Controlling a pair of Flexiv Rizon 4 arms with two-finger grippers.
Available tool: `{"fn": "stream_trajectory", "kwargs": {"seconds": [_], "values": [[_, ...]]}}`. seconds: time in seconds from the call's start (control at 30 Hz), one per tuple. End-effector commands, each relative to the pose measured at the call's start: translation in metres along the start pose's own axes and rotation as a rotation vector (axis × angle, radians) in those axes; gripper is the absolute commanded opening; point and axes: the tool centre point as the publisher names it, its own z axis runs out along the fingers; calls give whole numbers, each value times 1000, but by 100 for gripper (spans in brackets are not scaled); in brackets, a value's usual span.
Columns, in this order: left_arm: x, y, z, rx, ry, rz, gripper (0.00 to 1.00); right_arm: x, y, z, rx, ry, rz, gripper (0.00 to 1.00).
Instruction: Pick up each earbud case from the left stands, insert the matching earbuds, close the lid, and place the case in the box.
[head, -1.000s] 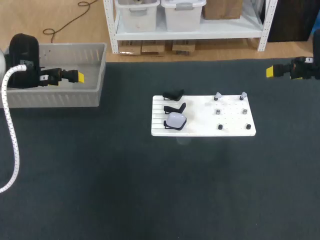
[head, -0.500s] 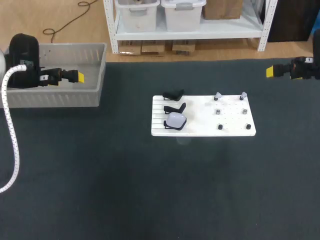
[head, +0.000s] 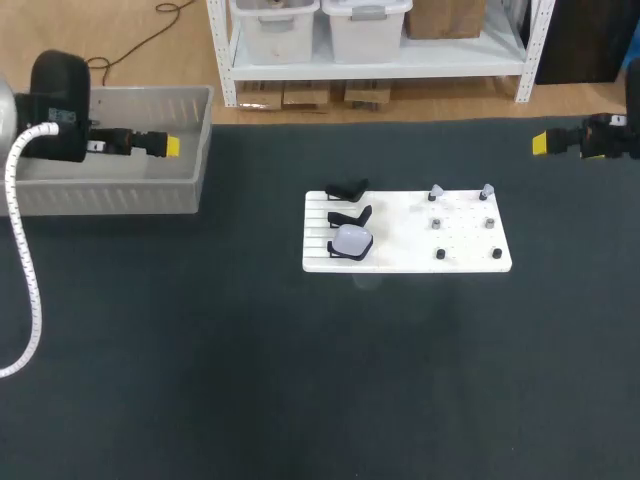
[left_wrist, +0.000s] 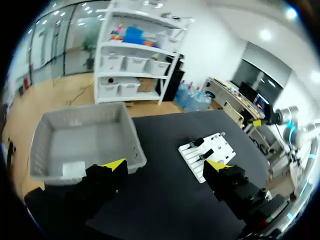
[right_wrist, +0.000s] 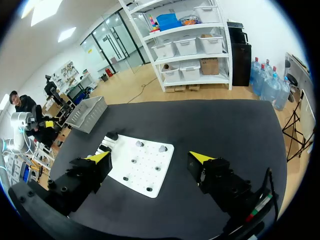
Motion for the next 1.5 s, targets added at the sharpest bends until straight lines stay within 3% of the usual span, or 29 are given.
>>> {"fn": "stream_trajectory", "kwargs": {"seconds": [0.03, 0.27, 0.47, 0.7, 1.03, 1.5], "values": [[-3, -2, -3, 153, -19, 137, 100, 0, 0, 0, -2, 1, -1, 100], [1, -17, 6, 328, 33, 357, 100, 0, 0, 0, -2, 1, -1, 100], [8, -24, 22, 420, 37, 490, 100, 0, 0, 0, -2, 1, -1, 100], [10, -46, 42, 497, 39, 661, 100, 0, 0, 0, -2, 1, -1, 100], [23, -68, 65, 633, 42, 671, 100, 0, 0, 0, -2, 1, -1, 100], [62, -82, 84, 644, 15, 664, 100, 0, 0, 0, -2, 1, -1, 100]]}}
